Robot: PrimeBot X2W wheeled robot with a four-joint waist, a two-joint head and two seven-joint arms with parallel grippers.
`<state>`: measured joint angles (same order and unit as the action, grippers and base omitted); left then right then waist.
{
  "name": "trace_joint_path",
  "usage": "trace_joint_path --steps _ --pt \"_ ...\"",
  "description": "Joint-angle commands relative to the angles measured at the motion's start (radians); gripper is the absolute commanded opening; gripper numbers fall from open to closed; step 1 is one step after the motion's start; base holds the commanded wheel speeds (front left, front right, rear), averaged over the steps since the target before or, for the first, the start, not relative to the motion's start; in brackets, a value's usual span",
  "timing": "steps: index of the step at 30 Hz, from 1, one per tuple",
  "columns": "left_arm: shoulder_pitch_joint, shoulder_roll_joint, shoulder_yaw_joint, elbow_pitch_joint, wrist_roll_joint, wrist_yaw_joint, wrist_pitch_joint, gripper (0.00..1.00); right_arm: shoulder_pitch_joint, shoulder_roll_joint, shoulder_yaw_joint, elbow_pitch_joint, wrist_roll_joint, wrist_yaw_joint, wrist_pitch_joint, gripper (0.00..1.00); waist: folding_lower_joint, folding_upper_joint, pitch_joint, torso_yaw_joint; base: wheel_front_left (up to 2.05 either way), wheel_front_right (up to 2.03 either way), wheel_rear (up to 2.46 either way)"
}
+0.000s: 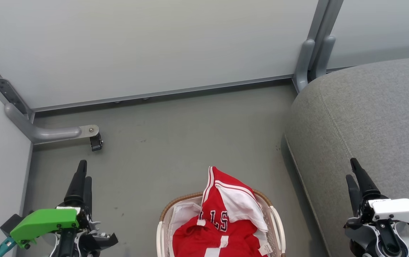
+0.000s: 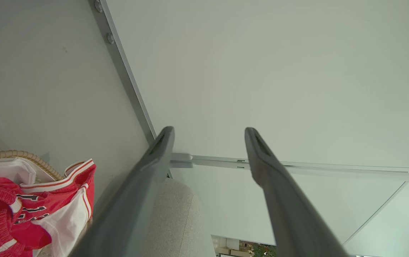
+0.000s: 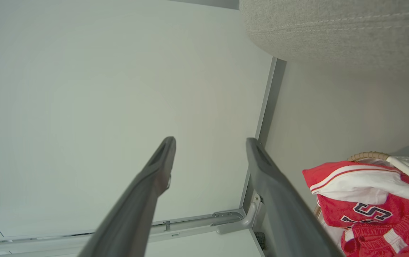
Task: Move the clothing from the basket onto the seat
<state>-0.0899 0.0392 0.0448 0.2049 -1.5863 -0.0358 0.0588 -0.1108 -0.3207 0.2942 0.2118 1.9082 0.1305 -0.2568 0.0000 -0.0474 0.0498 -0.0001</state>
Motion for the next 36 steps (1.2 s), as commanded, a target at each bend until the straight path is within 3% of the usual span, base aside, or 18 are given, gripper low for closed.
trace_joint_path --steps 1,8,26,36 --pt "-0.006 0.004 -0.012 -0.018 0.018 -0.009 -0.011 1.00 -0.007 -0.002 -0.026 -0.013 -0.033 0.000 -0.001 1.00 0.0000 -0.0004 0.001 0.000 0.00 0.00 0.00" --pt "-0.004 0.005 -0.036 -0.029 0.084 -0.018 -0.044 1.00 0.000 0.026 -0.098 -0.019 -0.170 0.000 -0.001 1.00 0.0000 -0.0004 0.003 0.001 0.00 0.00 0.00" --pt "0.008 0.007 -0.066 -0.067 0.419 -0.039 -0.116 1.00 0.024 0.088 -0.212 -0.078 -0.586 0.000 -0.003 1.00 0.0000 -0.0004 0.008 0.002 0.00 0.00 0.00" --pt "0.018 0.008 -0.108 -0.083 0.602 -0.024 -0.150 1.00 0.037 0.118 -0.249 -0.088 -0.790 0.000 -0.003 1.00 0.0000 -0.0004 0.010 0.005 0.00 0.00 0.00"
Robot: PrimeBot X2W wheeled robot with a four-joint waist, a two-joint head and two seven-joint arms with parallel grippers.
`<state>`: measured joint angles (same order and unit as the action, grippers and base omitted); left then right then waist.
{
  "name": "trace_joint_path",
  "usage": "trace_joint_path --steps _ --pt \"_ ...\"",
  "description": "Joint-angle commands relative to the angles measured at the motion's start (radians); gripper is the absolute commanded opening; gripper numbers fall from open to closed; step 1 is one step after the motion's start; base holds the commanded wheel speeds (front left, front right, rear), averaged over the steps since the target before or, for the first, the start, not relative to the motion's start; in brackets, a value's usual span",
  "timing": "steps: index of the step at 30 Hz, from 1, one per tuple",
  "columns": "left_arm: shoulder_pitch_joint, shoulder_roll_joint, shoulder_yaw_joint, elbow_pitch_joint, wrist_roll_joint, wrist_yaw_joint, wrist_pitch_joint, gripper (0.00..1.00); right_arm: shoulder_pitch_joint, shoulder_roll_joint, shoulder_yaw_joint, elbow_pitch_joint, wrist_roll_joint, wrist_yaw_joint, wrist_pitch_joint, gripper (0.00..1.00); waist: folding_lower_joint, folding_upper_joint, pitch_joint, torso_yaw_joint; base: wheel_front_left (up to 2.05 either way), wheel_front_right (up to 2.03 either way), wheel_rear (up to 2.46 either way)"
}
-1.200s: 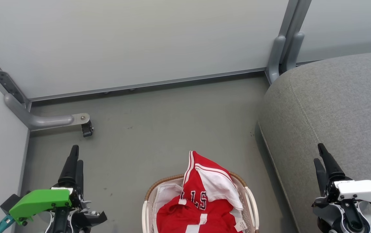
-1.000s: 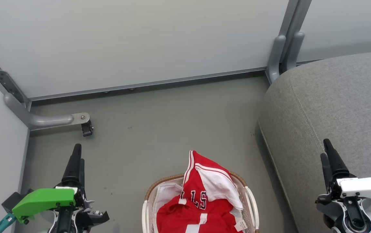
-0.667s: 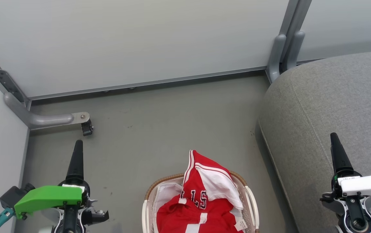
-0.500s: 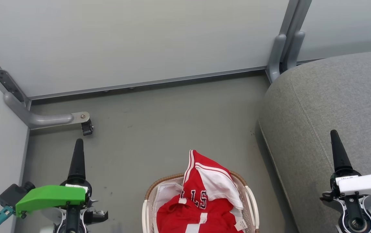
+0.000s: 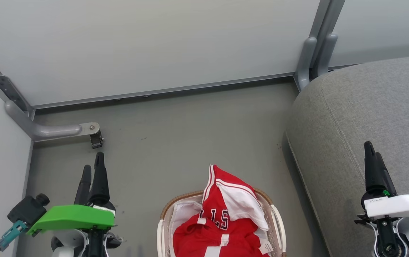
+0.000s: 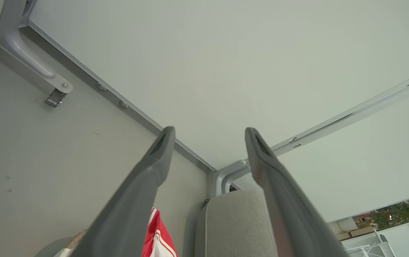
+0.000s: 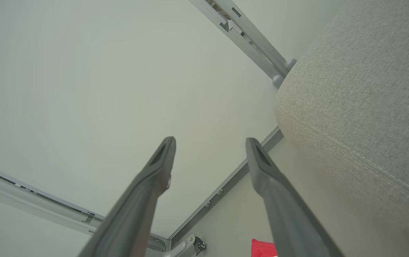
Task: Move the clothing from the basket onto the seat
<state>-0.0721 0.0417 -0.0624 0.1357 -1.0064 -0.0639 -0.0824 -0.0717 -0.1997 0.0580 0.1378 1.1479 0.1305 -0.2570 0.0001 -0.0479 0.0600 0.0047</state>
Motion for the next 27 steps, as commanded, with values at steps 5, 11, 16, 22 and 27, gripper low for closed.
trace_joint_path --steps 5,11,16,22,27 --pt "0.006 0.006 -0.018 -0.016 0.110 0.015 -0.023 1.00 0.010 0.010 -0.022 -0.013 -0.127 0.000 -0.004 1.00 -0.0001 0.0000 -0.001 0.000 0.00 0.00 0.00" --pt "0.018 0.007 -0.041 -0.008 0.224 0.021 -0.041 1.00 0.021 0.025 -0.041 -0.006 -0.230 0.000 -0.004 1.00 -0.0001 0.0000 -0.003 -0.001 0.00 0.00 0.00" --pt "0.025 0.008 -0.055 0.002 0.292 0.026 -0.055 1.00 0.032 0.038 -0.058 -0.002 -0.309 0.000 -0.004 1.00 -0.0001 0.0000 -0.005 0.000 0.00 0.00 0.00" --pt "0.030 0.008 -0.064 0.017 0.362 0.028 -0.071 1.00 0.039 0.051 -0.077 -0.001 -0.395 0.000 -0.005 1.00 -0.0001 0.0000 -0.006 0.002 0.00 0.00 0.00" --pt "0.032 0.009 -0.071 0.033 0.409 0.028 -0.083 1.00 0.042 0.062 -0.092 -0.001 -0.459 0.000 -0.005 1.00 -0.0001 0.0000 -0.005 0.003 0.00 0.00 0.00"
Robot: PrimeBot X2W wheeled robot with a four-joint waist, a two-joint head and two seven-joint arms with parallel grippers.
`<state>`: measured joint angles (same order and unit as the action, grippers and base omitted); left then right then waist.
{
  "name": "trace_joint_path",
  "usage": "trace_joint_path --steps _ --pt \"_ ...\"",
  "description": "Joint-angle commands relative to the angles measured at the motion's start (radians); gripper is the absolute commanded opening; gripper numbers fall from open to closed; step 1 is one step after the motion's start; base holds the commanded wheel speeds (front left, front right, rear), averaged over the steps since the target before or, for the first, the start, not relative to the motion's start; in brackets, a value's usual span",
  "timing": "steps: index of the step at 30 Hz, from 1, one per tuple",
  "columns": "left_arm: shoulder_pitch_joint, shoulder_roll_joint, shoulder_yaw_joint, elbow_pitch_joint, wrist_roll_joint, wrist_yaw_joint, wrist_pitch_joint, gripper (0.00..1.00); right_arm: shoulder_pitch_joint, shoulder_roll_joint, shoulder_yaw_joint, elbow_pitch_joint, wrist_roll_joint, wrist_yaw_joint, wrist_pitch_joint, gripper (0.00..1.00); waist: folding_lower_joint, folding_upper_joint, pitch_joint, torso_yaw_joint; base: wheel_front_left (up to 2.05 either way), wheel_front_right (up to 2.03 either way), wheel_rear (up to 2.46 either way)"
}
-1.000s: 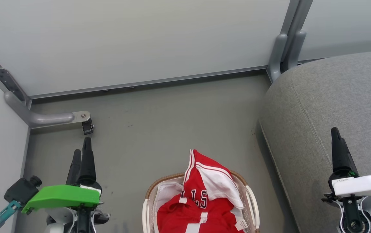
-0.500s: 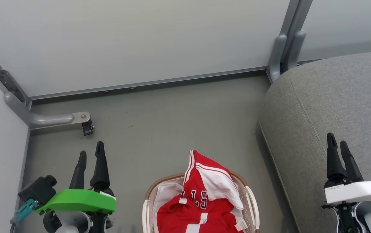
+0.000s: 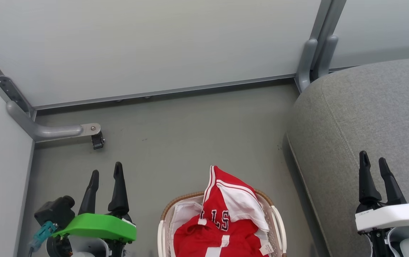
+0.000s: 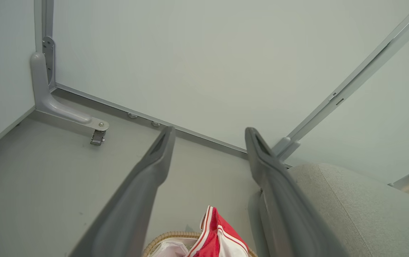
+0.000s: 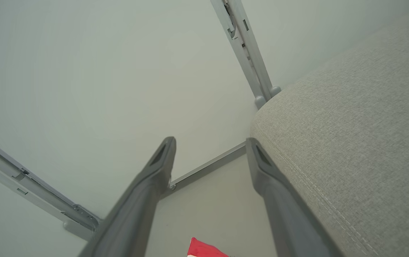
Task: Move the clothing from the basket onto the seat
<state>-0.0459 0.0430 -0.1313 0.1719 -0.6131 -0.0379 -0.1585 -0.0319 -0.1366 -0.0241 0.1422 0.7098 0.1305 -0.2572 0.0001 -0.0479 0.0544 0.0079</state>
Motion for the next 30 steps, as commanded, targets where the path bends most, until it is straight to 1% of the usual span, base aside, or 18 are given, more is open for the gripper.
trace_joint_path --steps 1,14,30 --pt "0.006 0.007 -0.004 0.000 0.026 0.002 -0.009 1.00 0.004 0.002 -0.013 -0.005 -0.035 0.000 -0.005 1.00 -0.0001 0.0000 0.000 0.000 0.00 0.00 0.00" --pt "0.005 0.008 -0.017 0.031 0.125 -0.001 -0.040 1.00 0.023 0.028 -0.054 -0.004 -0.189 0.000 -0.006 1.00 -0.0001 0.0000 0.003 0.005 0.00 0.00 0.00" --pt "0.005 0.009 -0.028 0.068 0.228 -0.007 -0.073 1.00 0.040 0.057 -0.096 0.000 -0.348 0.000 -0.006 1.00 -0.0001 0.0000 0.006 0.008 0.00 0.00 0.00"
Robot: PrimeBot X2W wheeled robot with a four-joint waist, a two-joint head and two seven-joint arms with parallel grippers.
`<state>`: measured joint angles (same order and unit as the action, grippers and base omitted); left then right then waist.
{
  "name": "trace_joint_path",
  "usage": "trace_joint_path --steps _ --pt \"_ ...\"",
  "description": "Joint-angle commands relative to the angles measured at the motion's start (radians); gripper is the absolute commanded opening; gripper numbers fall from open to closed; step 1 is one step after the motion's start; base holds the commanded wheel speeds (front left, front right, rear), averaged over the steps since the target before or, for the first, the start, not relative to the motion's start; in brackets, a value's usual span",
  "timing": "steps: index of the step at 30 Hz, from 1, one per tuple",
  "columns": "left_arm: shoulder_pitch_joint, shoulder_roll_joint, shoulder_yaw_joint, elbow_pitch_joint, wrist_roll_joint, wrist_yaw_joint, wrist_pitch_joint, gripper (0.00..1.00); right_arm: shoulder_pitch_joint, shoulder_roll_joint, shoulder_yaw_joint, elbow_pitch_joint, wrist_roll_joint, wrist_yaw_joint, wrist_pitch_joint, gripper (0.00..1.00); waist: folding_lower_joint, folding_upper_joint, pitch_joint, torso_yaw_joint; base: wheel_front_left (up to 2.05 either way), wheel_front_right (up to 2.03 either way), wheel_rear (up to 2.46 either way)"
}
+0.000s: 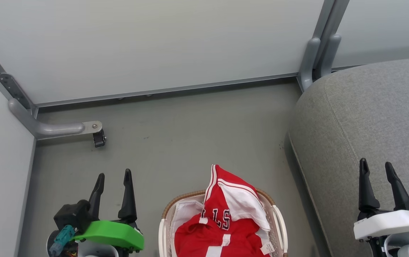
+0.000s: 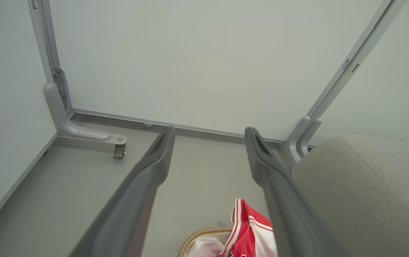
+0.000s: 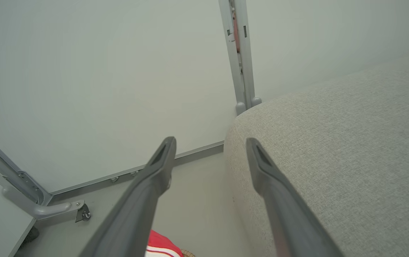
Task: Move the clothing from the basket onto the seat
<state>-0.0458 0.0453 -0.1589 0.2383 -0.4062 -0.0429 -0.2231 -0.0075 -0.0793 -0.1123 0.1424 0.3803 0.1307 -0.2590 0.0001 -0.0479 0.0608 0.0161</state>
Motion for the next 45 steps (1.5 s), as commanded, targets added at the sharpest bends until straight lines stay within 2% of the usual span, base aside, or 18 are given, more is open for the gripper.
trace_joint_path --steps 1,20,45 --pt "0.005 0.007 -0.002 0.004 0.024 -0.002 -0.010 1.00 0.016 0.001 -0.010 0.000 -0.027 0.000 -0.004 1.00 -0.0001 0.0000 0.000 0.000 0.00 0.00 0.00" --pt "0.000 0.008 -0.025 0.042 0.135 -0.004 -0.046 1.00 0.029 0.031 -0.049 0.003 -0.191 0.000 -0.004 1.00 -0.0001 0.0000 0.006 0.007 0.00 0.00 0.00" --pt "-0.013 0.008 -0.021 0.050 0.129 -0.003 -0.042 1.00 0.018 0.030 -0.038 -0.006 -0.192 0.000 -0.004 1.00 -0.0001 0.0000 0.014 0.025 0.00 0.00 0.00"
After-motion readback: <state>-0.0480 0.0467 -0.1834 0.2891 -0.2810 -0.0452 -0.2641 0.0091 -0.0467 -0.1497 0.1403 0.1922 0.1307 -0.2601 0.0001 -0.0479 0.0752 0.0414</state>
